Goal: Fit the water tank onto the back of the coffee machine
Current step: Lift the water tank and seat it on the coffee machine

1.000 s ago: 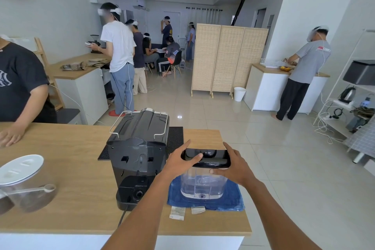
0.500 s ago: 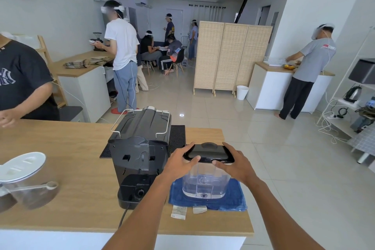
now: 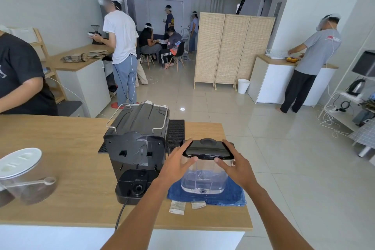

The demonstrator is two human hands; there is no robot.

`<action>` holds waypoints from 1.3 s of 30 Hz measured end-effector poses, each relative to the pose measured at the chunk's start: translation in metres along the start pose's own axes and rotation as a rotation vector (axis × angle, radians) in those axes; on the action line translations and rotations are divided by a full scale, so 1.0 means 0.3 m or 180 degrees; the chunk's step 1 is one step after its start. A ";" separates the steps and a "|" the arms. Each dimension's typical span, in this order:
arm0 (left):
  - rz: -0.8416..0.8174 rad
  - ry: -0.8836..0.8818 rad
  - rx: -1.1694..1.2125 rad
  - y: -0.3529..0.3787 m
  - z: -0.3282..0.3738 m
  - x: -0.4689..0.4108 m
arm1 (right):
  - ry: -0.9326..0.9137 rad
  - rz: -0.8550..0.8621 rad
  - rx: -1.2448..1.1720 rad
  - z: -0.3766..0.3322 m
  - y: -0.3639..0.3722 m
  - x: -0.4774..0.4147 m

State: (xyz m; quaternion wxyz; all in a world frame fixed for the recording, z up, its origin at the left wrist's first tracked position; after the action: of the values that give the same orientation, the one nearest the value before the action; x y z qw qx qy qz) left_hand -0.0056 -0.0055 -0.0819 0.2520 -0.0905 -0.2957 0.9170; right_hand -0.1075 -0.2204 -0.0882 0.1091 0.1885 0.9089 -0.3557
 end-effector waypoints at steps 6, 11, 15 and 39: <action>0.0152 0.0031 0.0077 0.013 0.003 0.033 | -0.0171 0.0042 -0.0081 0.023 0.020 0.024; 0.0187 -0.0045 0.0080 0.015 -0.005 0.021 | -0.0209 0.0121 -0.0095 0.053 0.016 0.016; 0.0247 0.0060 0.0134 0.004 0.000 0.020 | -0.0217 0.0126 -0.0255 0.048 0.008 0.015; 0.1200 0.0314 0.0405 -0.424 -0.015 0.353 | -0.0880 0.0064 -0.0458 -0.505 0.084 0.071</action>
State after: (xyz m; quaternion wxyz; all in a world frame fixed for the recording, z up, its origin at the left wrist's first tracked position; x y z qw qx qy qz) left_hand -0.0431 0.1401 -0.0125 0.0952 -0.1729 -0.2023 0.9592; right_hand -0.1257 -0.0936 -0.0011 0.2500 0.1385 0.9064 -0.3111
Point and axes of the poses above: each hand's wrist, its own x-axis away from the middle knuckle, its own y-axis out of the palm, z = x × y, the point moved 4 cm from there along -x, towards the middle knuckle, and after that the axes turned 11 degrees about -y, right-handed, at the moved point
